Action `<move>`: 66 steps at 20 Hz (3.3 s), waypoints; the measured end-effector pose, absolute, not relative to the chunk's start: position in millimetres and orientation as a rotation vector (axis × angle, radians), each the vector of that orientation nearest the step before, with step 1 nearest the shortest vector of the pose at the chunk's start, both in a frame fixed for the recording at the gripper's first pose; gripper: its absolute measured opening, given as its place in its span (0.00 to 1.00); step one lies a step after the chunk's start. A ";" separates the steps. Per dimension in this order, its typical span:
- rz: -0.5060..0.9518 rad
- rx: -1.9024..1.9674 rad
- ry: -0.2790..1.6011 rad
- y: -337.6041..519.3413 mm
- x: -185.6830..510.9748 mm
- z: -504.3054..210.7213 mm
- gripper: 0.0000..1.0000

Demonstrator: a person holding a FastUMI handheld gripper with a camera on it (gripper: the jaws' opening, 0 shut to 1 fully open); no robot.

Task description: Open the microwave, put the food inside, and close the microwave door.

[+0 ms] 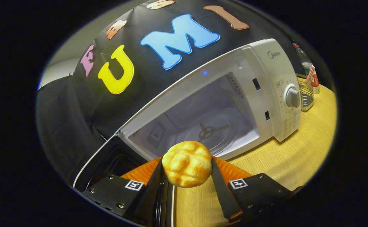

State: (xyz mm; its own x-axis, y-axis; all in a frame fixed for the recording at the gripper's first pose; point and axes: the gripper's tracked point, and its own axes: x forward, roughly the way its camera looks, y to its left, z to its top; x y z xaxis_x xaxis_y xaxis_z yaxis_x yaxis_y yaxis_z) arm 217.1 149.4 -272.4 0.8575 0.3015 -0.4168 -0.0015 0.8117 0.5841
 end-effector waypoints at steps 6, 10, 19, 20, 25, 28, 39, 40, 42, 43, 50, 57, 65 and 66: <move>0.102 0.645 0.487 151.8 266.8 -286.9 0.83; 0.046 0.633 0.473 147.1 288.5 -298.2 0.83; -0.025 0.627 0.508 137.0 301.0 -317.4 0.90; -0.027 0.612 0.502 134.6 299.5 -313.2 0.98; 0.023 0.548 0.495 134.9 284.6 -298.9 0.98; 0.071 0.497 0.498 139.1 262.9 -280.4 0.98; 0.234 0.293 0.343 153.1 150.1 -166.2 0.98; 0.237 0.274 0.325 152.8 140.2 -156.2 0.98; 0.253 0.243 0.301 153.4 118.9 -141.3 0.98; 0.263 0.230 0.290 155.1 108.1 -135.0 0.98; 0.360 0.185 0.217 187.7 28.8 -91.5 0.97; 0.502 0.179 0.178 254.6 -31.2 -66.4 0.97; 0.699 0.193 0.195 340.0 -85.8 -66.5 0.97; 0.716 0.191 0.210 347.7 -90.0 -72.1 0.97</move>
State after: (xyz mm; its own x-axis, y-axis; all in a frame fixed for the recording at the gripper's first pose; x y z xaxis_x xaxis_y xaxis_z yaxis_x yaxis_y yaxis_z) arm -90.0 347.7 -72.1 0.7351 0.6664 -0.1244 -0.6284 0.7387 0.2438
